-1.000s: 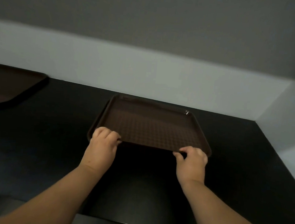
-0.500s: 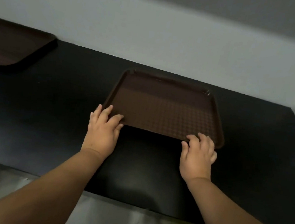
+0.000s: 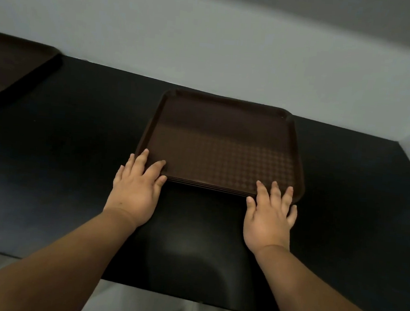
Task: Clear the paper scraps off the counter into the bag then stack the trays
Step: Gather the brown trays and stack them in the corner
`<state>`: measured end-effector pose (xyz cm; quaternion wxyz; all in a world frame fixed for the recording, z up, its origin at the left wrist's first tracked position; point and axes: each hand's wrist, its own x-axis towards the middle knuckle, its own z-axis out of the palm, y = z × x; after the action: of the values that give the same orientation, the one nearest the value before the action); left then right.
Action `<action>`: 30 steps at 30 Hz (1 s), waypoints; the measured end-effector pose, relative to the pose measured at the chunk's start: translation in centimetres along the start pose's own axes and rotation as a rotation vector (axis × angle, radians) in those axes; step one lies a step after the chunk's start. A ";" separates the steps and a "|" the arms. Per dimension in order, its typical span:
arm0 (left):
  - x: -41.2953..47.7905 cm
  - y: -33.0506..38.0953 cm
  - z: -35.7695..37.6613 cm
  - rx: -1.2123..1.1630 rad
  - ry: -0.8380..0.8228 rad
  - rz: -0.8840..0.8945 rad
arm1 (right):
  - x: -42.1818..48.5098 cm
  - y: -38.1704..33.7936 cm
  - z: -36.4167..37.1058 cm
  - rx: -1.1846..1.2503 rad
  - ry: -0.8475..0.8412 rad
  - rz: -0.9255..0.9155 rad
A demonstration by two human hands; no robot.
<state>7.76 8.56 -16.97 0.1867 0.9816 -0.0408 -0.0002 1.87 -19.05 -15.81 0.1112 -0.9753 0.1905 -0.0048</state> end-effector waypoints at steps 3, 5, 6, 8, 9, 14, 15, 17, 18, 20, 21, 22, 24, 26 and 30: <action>-0.2 -0.1 -0.1 -0.080 0.078 -0.002 | 0.1 0.2 0.3 0.032 0.027 -0.001; -0.6 0.0 -0.1 -0.111 0.153 0.013 | -0.1 0.2 0.4 0.076 0.073 0.000; -0.7 0.0 -0.1 -0.127 0.172 0.010 | -0.3 0.3 0.4 0.090 0.101 -0.003; -1.0 0.2 -0.2 -0.181 0.170 -0.032 | -0.6 0.3 0.4 0.098 0.140 -0.011; -1.1 0.4 -0.3 -0.216 0.156 -0.065 | -0.6 0.3 0.4 0.101 0.150 -0.008; -1.0 0.3 -0.6 -0.340 0.100 -0.140 | -0.7 0.4 0.5 0.082 0.167 -0.007; -0.9 0.3 -0.6 -0.358 0.112 -0.138 | -0.7 0.5 0.5 0.077 0.166 -0.015; -0.7 0.2 -0.7 -0.376 0.145 -0.141 | -0.6 0.4 0.5 0.072 0.161 -0.019; -0.6 0.2 -0.7 -0.375 0.152 -0.148 | -0.6 0.4 0.4 0.071 0.161 -0.017; -0.7 0.4 -0.7 -0.360 0.146 -0.163 | -0.6 0.5 0.4 0.077 0.163 -0.012; -0.7 0.5 -0.7 -0.351 0.139 -0.166 | -0.7 0.6 0.3 0.080 0.162 -0.012; -0.7 0.5 -0.8 -0.343 0.134 -0.165 | -0.7 0.7 0.3 0.083 0.160 -0.013; -0.7 0.7 -0.9 -0.327 0.128 -0.158 | -0.6 1.0 0.1 0.099 0.150 -0.012; -1.0 0.9 -0.9 -0.315 0.111 -0.148 | -0.5 1.4 -0.2 0.129 0.134 -0.004; -1.7 1.0 -1.0 -0.261 0.061 -0.056 | -0.8 4.6 -1.3 0.112 0.115 -0.053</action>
<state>5.97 8.12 -15.64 0.3141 0.9492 -0.0071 0.0191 -0.63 -23.23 -15.58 0.1545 -0.9704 0.1699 -0.0745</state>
